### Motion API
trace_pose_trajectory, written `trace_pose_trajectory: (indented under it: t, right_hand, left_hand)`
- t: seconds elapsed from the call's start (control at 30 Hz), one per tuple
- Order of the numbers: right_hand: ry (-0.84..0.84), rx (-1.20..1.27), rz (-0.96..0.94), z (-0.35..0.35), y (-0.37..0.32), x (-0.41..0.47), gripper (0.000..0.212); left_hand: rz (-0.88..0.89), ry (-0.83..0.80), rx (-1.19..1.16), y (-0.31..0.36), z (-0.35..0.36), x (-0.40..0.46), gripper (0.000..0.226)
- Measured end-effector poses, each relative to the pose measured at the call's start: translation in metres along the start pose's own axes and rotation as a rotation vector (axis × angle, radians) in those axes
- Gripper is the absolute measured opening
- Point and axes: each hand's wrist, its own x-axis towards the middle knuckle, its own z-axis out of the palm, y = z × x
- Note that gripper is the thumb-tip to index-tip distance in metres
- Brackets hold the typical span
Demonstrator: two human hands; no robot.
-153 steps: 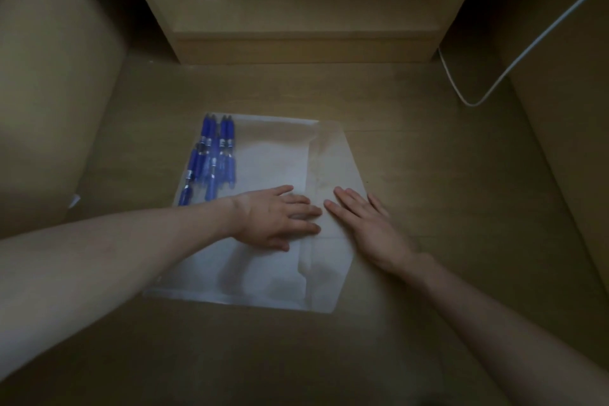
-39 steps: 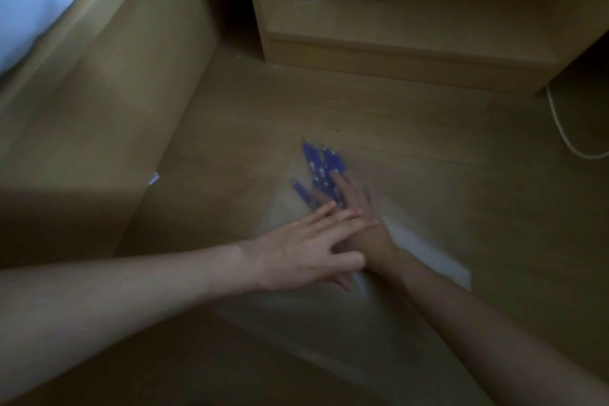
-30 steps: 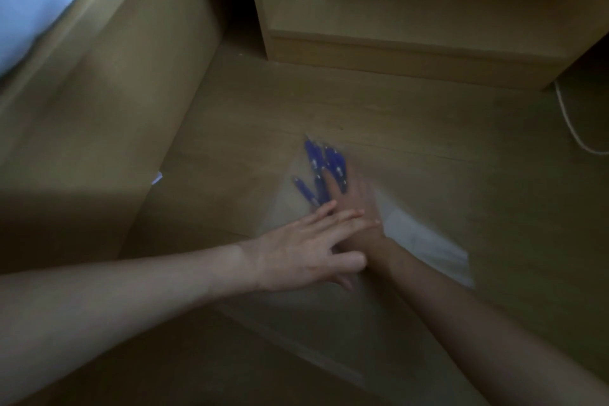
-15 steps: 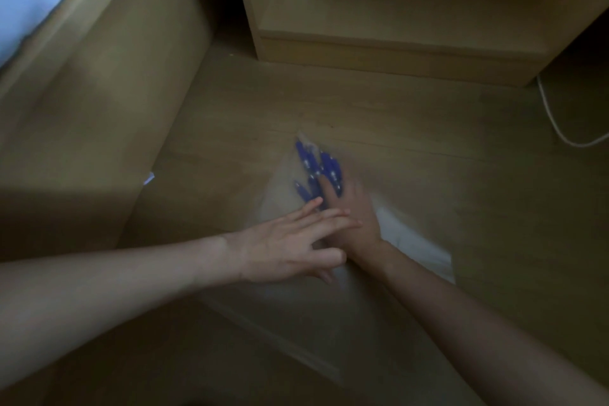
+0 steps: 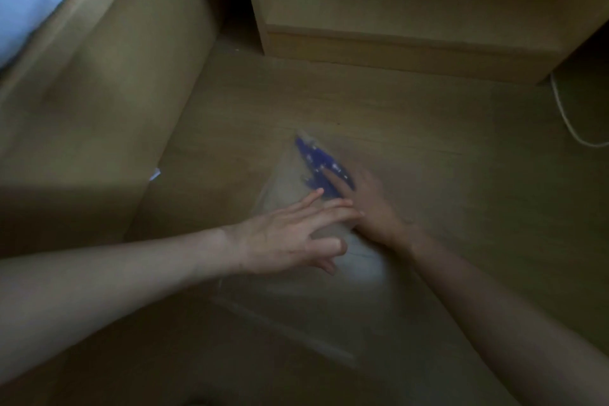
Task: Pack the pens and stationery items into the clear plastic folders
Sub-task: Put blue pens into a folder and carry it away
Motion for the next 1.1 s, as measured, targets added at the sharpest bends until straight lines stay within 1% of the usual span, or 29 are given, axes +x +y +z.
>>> trace_pose_trajectory:
  t: [0.07,0.13,0.17,0.2,0.23,0.27,0.3,0.33,0.37,0.4,0.43,0.47,0.5,0.53,0.57,0.6,0.67,0.73,0.87,0.93,1.03,1.07,1.1]
  right_hand:
    - [-0.001,-0.041,-0.057,-0.002,0.007,-0.006,0.060]
    - [0.035,-0.050,-0.086,-0.001,0.004,-0.010,0.059]
    - [0.038,-0.049,-0.099,-0.002,0.001,-0.012,0.059]
    - [0.041,-0.042,-0.101,-0.003,-0.002,-0.014,0.058]
    - [0.054,-0.032,-0.096,-0.005,-0.005,-0.015,0.057]
    - [0.084,-0.036,-0.112,-0.005,-0.007,-0.016,0.055]
    - [0.102,-0.039,-0.129,-0.006,-0.009,-0.017,0.054]
    - [0.110,-0.029,-0.141,-0.004,-0.010,-0.019,0.053]
    - [0.077,-0.016,-0.133,-0.004,-0.012,-0.020,0.054]
    - [0.032,-0.013,-0.113,-0.001,-0.013,-0.021,0.057]
    - [-0.016,-0.003,-0.080,0.001,-0.012,-0.022,0.063]
    - [-0.058,-0.002,-0.050,0.004,-0.012,-0.021,0.070]
    - [-0.078,-0.007,-0.018,0.004,-0.016,-0.021,0.077]
    - [-0.069,-0.015,0.013,0.003,-0.021,-0.019,0.081]
    - [-0.093,-0.037,0.036,0.002,-0.025,-0.018,0.082]
    - [-0.169,-0.059,0.054,0.000,-0.029,-0.017,0.079]
    - [-0.202,-0.164,0.026,-0.006,-0.039,-0.015,0.074]
    - [-0.204,-0.205,-0.017,-0.007,-0.050,-0.011,0.071]
    - [-0.304,-0.276,-0.031,-0.005,-0.058,-0.004,0.073]
    - [-0.291,-0.263,-0.030,-0.002,-0.055,-0.004,0.067]
    - [-0.244,-0.136,-0.016,0.001,-0.045,-0.008,0.052]
    - [-0.216,-0.099,-0.015,0.000,-0.043,-0.011,0.047]
    - [-0.148,-0.108,-0.027,0.000,-0.040,-0.014,0.042]
  left_hand:
    - [-0.018,-0.055,0.004,0.002,-0.003,0.000,0.047]
    - [-0.071,-0.100,-0.079,0.008,-0.006,0.003,0.043]
    - [-0.101,-0.086,-0.115,0.010,-0.006,0.002,0.042]
    - [-0.027,-0.050,-0.135,0.010,0.002,0.000,0.045]
    - [0.015,-0.070,-0.083,0.012,0.001,0.001,0.051]
    - [0.006,-0.147,-0.130,0.013,0.000,-0.003,0.054]
    - [0.013,-0.163,-0.114,0.011,0.001,-0.004,0.053]
    - [-0.009,-0.131,-0.130,0.008,0.006,-0.005,0.050]
    - [-0.054,-0.170,-0.144,0.009,0.004,-0.004,0.047]
    - [-0.075,-0.244,-0.134,0.011,-0.001,-0.006,0.047]
    - [-0.068,-0.234,-0.088,0.011,-0.003,-0.009,0.047]
    - [-0.071,-0.151,-0.034,0.012,-0.004,-0.009,0.048]
    - [-0.075,-0.133,-0.003,0.012,-0.003,-0.010,0.047]
    - [-0.025,-0.121,0.004,0.012,-0.002,-0.010,0.046]
    - [0.059,-0.125,0.000,0.010,0.000,-0.009,0.042]
    - [0.128,-0.099,0.007,0.009,0.001,-0.008,0.034]
    - [0.167,-0.072,-0.004,0.006,0.002,-0.005,0.019]
    - [0.170,-0.055,-0.001,0.006,0.000,-0.005,0.017]
    - [0.209,-0.043,-0.020,0.007,-0.001,-0.004,0.018]
    - [0.199,-0.028,-0.018,0.006,0.001,-0.004,0.018]
    - [0.179,-0.013,-0.001,0.005,0.004,-0.007,0.020]
    - [0.175,-0.001,0.021,0.003,0.006,-0.008,0.024]
    - [0.169,0.008,0.049,0.002,0.007,-0.009,0.027]
